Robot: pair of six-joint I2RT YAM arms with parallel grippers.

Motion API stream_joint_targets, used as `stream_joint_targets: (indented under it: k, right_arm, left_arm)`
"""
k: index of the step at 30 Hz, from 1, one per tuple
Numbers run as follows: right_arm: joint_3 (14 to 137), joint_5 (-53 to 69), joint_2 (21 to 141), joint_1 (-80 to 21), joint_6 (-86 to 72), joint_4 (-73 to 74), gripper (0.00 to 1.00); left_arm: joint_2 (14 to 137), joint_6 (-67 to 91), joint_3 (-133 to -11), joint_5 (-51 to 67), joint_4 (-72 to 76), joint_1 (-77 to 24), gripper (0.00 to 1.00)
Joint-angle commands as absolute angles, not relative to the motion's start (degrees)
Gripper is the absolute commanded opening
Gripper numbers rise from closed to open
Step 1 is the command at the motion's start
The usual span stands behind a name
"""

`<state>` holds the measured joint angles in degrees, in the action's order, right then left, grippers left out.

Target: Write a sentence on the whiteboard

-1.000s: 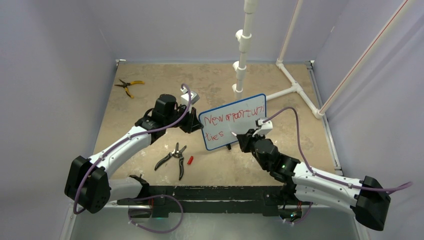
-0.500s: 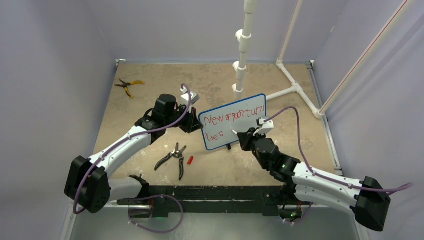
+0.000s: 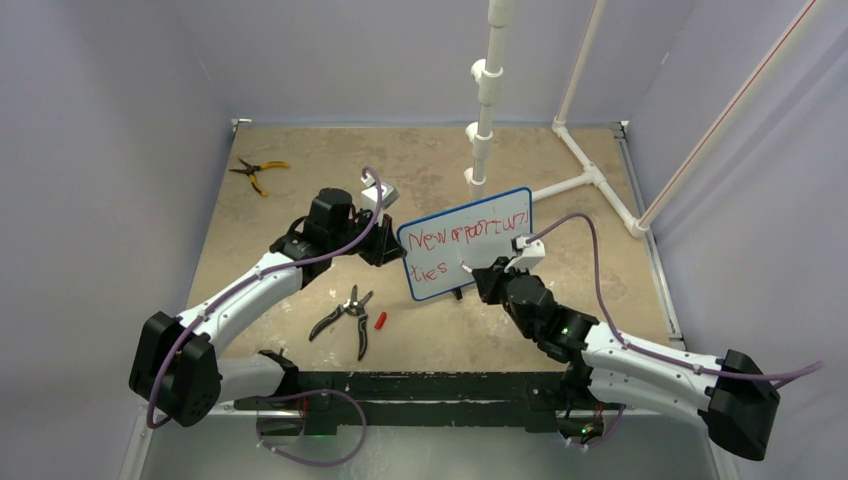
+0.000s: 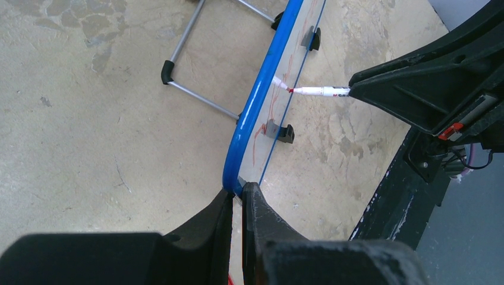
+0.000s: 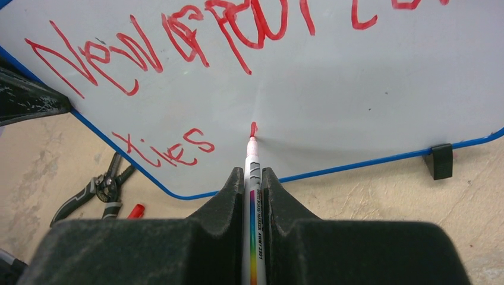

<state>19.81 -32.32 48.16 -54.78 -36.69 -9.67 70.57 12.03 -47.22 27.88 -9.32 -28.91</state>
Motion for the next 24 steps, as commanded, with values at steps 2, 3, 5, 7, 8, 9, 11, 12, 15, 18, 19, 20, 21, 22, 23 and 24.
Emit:
stream_joint_targets:
  k: [2, 3, 5, 7, 8, 9, 11, 12, 15, 18, 19, 20, 21, 22, 23, 24]
  right_arm:
    - [20.49, -32.52, 49.04, -54.4, -40.46, -7.58, 0.0]
    - [20.41, -32.44, 49.1, -54.4, -40.54, -7.64, 0.0]
    - [20.39, -32.19, 49.26, -54.4, -40.36, -7.73, 0.0]
    - [20.66, -32.28, 49.31, -54.4, -39.9, -8.03, 0.0]
    - [20.8, -32.42, 49.26, -54.4, -39.72, -8.27, 0.0]
    - [20.97, -32.5, 49.11, -54.4, -39.42, -8.64, 0.0]
    - [21.09, -32.98, 48.45, -54.4, -39.02, -9.55, 0.0]
    - [21.16, -33.5, 47.98, -54.4, -38.8, -9.86, 0.0]
    - [21.33, -34.54, 46.74, -54.4, -38.01, -10.79, 0.0]
    - [21.66, -35.46, 46.09, -54.4, -37.32, -11.16, 0.0]
    - [21.77, -35.81, 46.06, -54.4, -37.21, -11.18, 0.0]
    - [21.79, -36.12, 46.02, -54.4, -37.06, -11.18, 0.0]
    - [21.8, -36.45, 46.05, -54.4, -36.97, -11.12, 0.0]
    - [21.8, -36.67, 46.18, -54.4, -36.88, -11.08, 0.0]
    - [21.8, -36.87, 46.22, -54.4, -36.91, -11.14, 0.0]
    - [21.72, -37.1, 46.37, -54.4, -37.09, -11.05, 0.0]
  left_arm:
    - [70.48, 12.27, -47.34, 28.17, -7.34, -28.83, 0.0]
    - [70.49, 12.22, -47.34, 28.19, -7.38, -28.87, 0.0]
    - [70.49, 12.22, -47.31, 28.21, -7.39, -28.83, 0.0]
    - [70.49, 12.22, -47.35, 28.21, -7.38, -28.83, 0.0]
    - [70.49, 12.22, -47.29, 28.2, -7.38, -28.85, 0.0]
    - [70.49, 12.22, -47.31, 28.2, -7.38, -28.79, 0.0]
    - [70.49, 12.17, -47.34, 28.09, -7.38, -28.83, 0.0]
    - [70.42, 12.17, -47.37, 28.04, -7.38, -28.89, 0.0]
    - [70.4, 12.14, -47.35, 28.05, -7.47, -28.83, 0.0]
    - [70.44, 12.13, -47.37, 27.98, -7.49, -28.83, 0.0]
    - [70.41, 12.15, -47.38, 27.95, -7.47, -28.85, 0.0]
    - [70.4, 12.16, -47.37, 27.98, -7.47, -28.83, 0.0]
    - [70.4, 12.09, -47.4, 27.97, -7.51, -28.83, 0.0]
    - [70.41, 12.11, -47.4, 27.96, -7.48, -28.83, 0.0]
    - [70.4, 12.09, -47.38, 27.96, -7.47, -28.83, 0.0]
    - [70.4, 12.05, -47.37, 28.02, -7.47, -28.83, 0.0]
